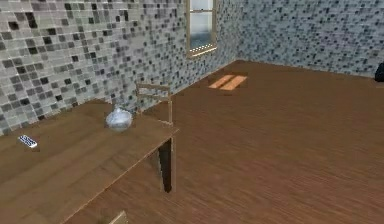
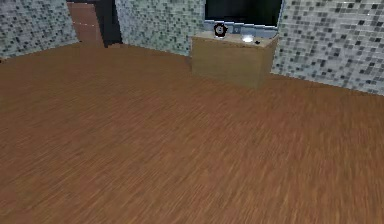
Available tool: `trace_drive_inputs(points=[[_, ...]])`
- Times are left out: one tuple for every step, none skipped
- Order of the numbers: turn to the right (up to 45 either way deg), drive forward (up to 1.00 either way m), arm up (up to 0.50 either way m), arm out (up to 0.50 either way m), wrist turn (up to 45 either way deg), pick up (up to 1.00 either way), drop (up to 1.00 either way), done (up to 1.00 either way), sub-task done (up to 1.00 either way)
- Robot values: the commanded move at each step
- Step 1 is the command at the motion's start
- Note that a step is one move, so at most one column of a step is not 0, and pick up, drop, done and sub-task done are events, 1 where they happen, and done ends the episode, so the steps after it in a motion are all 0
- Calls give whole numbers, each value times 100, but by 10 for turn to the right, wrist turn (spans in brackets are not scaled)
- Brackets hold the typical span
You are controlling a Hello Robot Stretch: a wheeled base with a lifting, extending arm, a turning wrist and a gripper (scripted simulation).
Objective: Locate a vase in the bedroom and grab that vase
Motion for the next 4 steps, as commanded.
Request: trace_drive_inputs(points=[[210, 0, 0, 0, 0, 0, 0, 0, 0], [0, 60, 0, 0, 0, 0, 0, 0, 0], [-450, 0, 0, 0, 0, 0, 0, 0, 0], [-450, 0, 0, 0, 0, 0, 0, 0, 0]])
